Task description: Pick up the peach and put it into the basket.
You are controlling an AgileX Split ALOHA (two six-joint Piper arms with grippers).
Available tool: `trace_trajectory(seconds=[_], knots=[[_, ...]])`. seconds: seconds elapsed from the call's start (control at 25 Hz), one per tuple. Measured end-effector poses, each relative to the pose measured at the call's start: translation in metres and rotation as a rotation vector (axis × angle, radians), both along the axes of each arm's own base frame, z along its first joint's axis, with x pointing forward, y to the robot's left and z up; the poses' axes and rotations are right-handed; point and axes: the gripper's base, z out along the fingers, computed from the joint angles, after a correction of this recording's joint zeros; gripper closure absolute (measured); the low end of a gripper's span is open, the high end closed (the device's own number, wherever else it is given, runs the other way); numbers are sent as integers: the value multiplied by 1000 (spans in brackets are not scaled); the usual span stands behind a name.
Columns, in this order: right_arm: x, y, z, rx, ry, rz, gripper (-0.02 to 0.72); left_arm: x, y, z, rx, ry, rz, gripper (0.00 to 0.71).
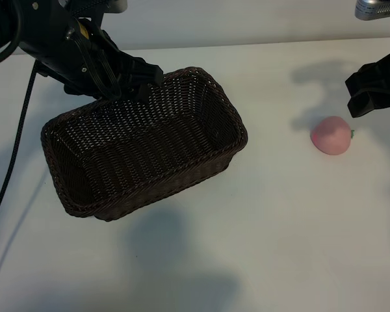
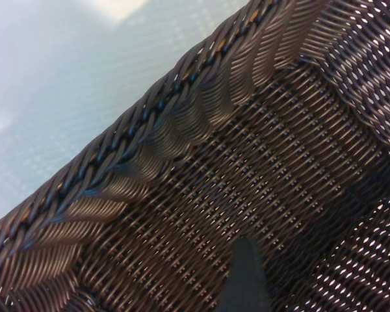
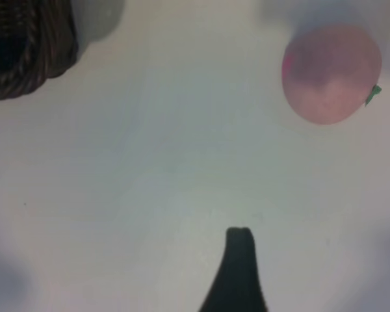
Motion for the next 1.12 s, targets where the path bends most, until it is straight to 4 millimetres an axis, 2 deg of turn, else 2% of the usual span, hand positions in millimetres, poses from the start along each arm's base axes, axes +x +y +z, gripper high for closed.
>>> trace_trajectory(seconds=[1.12], knots=[[1, 3, 1, 45, -12, -12, 107, 0, 0, 0, 0, 0, 0, 122]])
